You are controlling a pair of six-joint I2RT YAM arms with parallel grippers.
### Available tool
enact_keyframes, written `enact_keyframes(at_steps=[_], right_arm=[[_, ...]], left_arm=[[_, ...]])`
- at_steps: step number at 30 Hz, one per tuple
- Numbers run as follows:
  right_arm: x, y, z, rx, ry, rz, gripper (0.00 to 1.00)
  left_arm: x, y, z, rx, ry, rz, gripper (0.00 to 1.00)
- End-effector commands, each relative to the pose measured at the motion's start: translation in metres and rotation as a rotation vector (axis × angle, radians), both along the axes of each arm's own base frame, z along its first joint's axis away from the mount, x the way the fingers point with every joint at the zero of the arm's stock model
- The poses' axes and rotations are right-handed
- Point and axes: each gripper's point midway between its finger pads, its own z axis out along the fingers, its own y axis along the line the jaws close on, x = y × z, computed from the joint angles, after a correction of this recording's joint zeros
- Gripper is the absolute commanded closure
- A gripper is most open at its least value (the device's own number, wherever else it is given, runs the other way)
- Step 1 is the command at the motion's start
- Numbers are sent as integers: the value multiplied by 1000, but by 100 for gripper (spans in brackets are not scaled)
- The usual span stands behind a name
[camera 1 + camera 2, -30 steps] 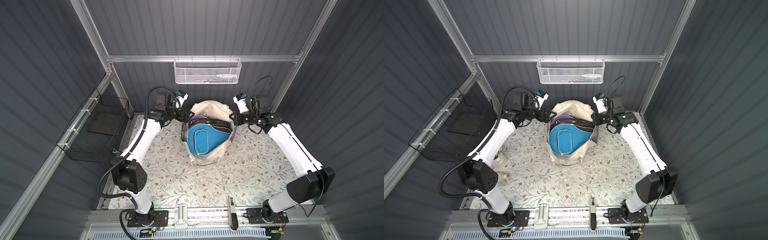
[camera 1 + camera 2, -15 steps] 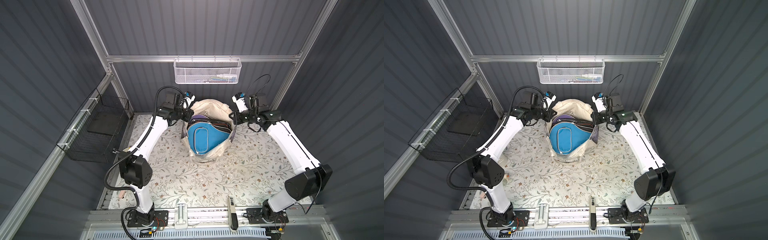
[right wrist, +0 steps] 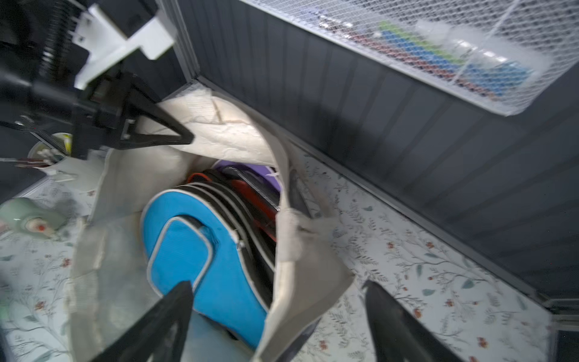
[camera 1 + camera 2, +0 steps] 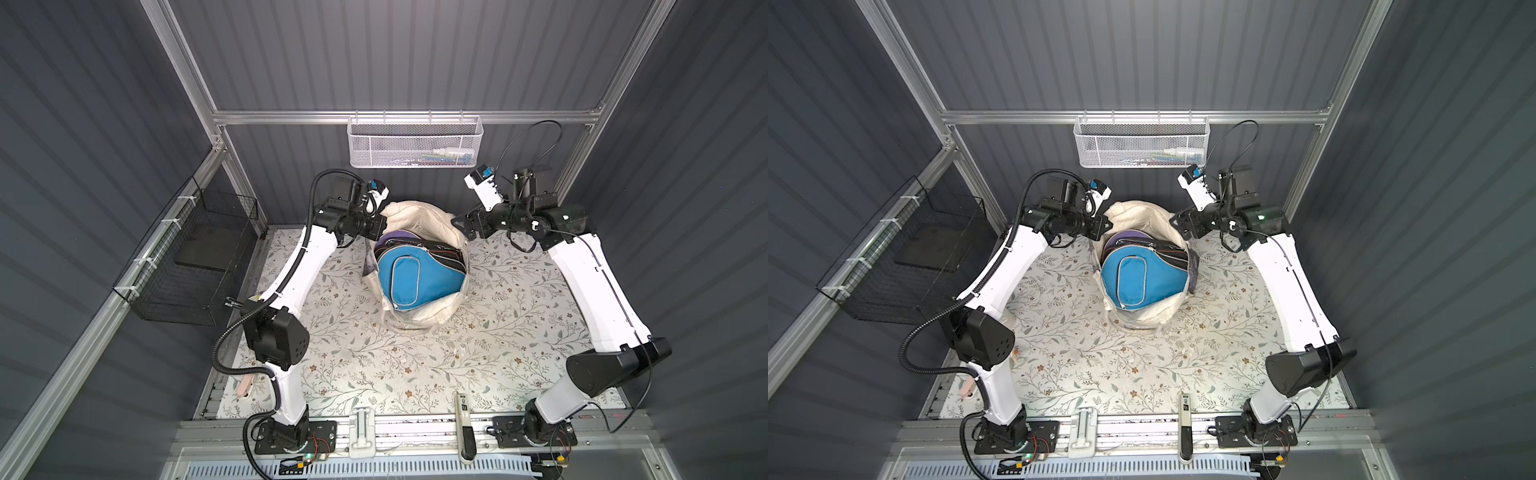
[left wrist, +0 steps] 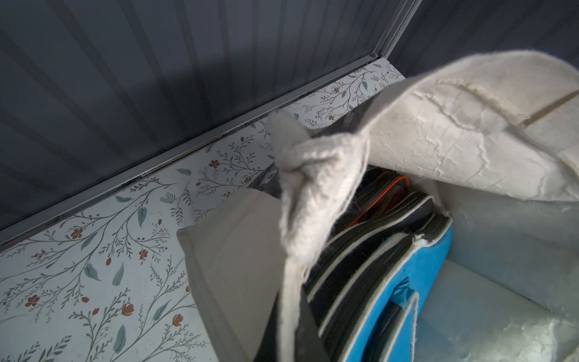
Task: Remove the ping pong set from the canvas bag
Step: Pick up the ping pong set from the canvas bag.
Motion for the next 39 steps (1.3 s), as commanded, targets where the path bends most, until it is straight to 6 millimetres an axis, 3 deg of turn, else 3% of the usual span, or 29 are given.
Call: enact_keyframes(at_steps=[1,5,8,12,18,31,39], right_arm=[[-60,44,-19,-90,21,292,1],[-76,68,-49,-107,142,409,1],[-64,77,-75,-125,221,422,1],[-43,82,-94,-127,279,411,1],[-11,79,-105,-102,301,361,1],[11,84,-141,-109,378,338,1],[31,83,-149,-130,362,266,1]], left_arm=[[0,3,50,-58,-99,13,100],[0,2,50,-61,-103,9,100],[-1,-1,47,-66,-97,-5,100],[-2,-2,43,-70,-91,-14,100],[-8,-6,39,-88,-80,-44,100],[-8,-9,33,-100,-68,-55,100],[-9,-11,34,-112,-66,-62,100]])
